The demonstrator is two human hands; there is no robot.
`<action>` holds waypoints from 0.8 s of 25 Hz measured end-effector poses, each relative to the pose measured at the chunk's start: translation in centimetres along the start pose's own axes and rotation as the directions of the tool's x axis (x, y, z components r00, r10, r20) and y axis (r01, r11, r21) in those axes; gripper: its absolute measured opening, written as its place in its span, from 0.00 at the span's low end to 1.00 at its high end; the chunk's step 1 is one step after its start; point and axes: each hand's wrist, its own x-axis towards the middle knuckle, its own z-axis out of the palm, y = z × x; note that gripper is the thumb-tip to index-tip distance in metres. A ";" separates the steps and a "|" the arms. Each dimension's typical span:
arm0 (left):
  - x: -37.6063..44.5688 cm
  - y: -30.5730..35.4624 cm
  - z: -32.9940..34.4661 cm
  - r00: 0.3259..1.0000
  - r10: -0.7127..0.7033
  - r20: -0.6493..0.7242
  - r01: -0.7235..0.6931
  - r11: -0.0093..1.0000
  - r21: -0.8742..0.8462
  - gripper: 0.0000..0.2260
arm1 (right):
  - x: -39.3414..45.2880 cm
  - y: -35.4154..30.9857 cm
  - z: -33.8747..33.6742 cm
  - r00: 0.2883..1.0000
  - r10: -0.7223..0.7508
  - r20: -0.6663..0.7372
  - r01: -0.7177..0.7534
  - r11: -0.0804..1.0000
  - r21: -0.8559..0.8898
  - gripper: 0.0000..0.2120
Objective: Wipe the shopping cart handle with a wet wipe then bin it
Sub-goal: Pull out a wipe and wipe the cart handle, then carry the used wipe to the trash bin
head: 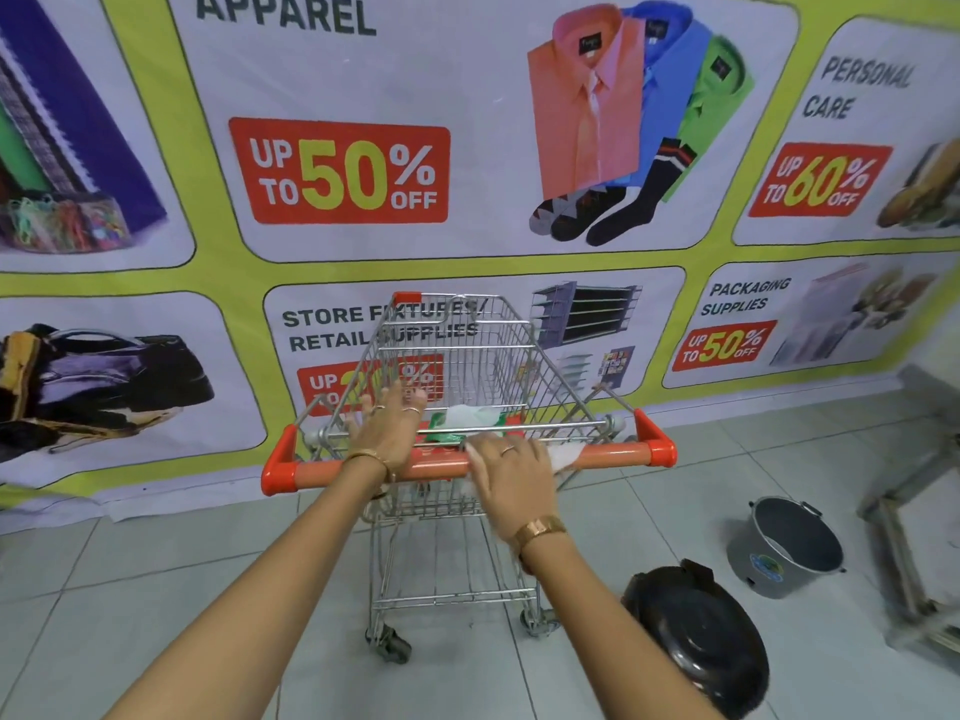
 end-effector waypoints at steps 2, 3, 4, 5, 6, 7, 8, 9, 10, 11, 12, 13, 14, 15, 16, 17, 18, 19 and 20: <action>1.2 0.4 -0.3 0.995 -0.044 0.087 0.078 0.900 -0.428 0.28 | -0.3 -1.7 1.0 0.995 -0.100 -0.027 0.102 0.994 0.050 0.15; 1.8 0.8 -0.4 0.992 -0.043 0.120 0.102 0.831 -0.548 0.28 | -0.4 -2.4 1.2 0.984 -0.170 -0.056 0.174 0.982 0.077 0.14; 2.3 1.3 -0.6 0.989 -0.036 0.140 0.114 0.791 -0.601 0.27 | -0.5 -2.7 1.2 0.967 -0.232 -0.107 0.244 0.964 0.108 0.15; 3.0 1.7 -0.7 0.989 -0.013 0.147 0.101 0.783 -0.614 0.26 | -0.6 -2.5 1.5 0.945 -0.280 -0.168 0.304 0.943 0.137 0.15; 3.7 2.3 -0.9 0.988 0.023 0.153 0.077 0.785 -0.614 0.26 | -0.6 -2.0 1.4 0.924 -0.302 -0.233 0.342 0.927 0.154 0.15; 4.1 3.0 -1.1 0.986 0.049 0.162 0.062 0.787 -0.614 0.25 | -0.8 -1.4 1.1 0.917 -0.289 -0.276 0.343 0.924 0.171 0.13; 4.6 4.0 -1.2 0.980 0.071 0.185 0.058 0.791 -0.609 0.25 | -0.9 -0.8 0.7 0.925 -0.211 -0.316 0.288 0.932 0.221 0.11; 5.0 5.2 -1.2 0.970 0.097 0.223 0.064 0.783 -0.618 0.24 | -0.8 -0.3 -0.2 0.939 -0.049 -0.341 0.172 0.923 0.343 0.10; 5.2 6.5 -1.1 0.957 0.111 0.269 0.091 0.763 -0.639 0.22 | -0.5 0.3 -1.4 0.932 0.172 -0.320 0.018 0.858 0.513 0.09; 5.4 7.8 -0.9 0.939 0.122 0.322 0.132 0.737 -0.663 0.20 | 0.1 1.0 -2.9 0.897 0.379 -0.230 -0.130 0.721 0.680 0.09; 5.3 9.2 -0.5 0.908 0.152 0.391 0.166 0.726 -0.668 0.19 | 0.7 1.9 -4.6 0.842 0.526 -0.117 -0.225 0.541 0.811 0.08; 5.1 10.6 0.1 0.861 0.194 0.470 0.180 0.749 -0.638 0.17 | 1.3 3.1 -6.4 0.782 0.622 -0.041 -0.260 0.386 0.885 0.09; 4.7 12.1 0.9 0.805 0.236 0.544 0.180 0.776 -0.604 0.16 | 1.7 4.6 -8.2 0.724 0.689 -0.014 -0.253 0.285 0.925 0.09; 4.2 13.4 1.6 0.757 0.265 0.597 0.196 0.780 -0.594 0.17 | 2.0 5.8 -9.8 0.680 0.733 0.008 -0.228 0.200 0.953 0.10; 3.5 14.6 2.4 0.695 0.297 0.655 0.242 0.761 -0.602 0.21 | 2.2 7.0 -11.3 0.643 0.766 0.027 -0.185 0.121 0.975 0.09; 3.0 15.5 3.2 0.633 0.319 0.705 0.297 0.741 -0.602 0.26 | 2.2 8.1 -12.6 0.608 0.793 0.047 -0.132 0.042 0.990 0.08; 2.3 16.6 4.0 0.565 0.350 0.747 0.343 0.724 -0.598 0.27 | 1.9 9.4 -13.8 0.573 0.817 0.068 -0.078 -0.028 0.997 0.08; 1.6 17.7 4.8 0.493 0.382 0.782 0.368 0.723 -0.585 0.24 | 1.4 10.7 -15.0 0.537 0.839 0.083 -0.028 -0.081 0.996 0.08; 0.8 18.9 5.6 0.422 0.403 0.812 0.358 0.749 -0.558 0.19 | 0.8 12.1 -16.2 0.496 0.864 0.088 0.020 -0.113 0.993 0.09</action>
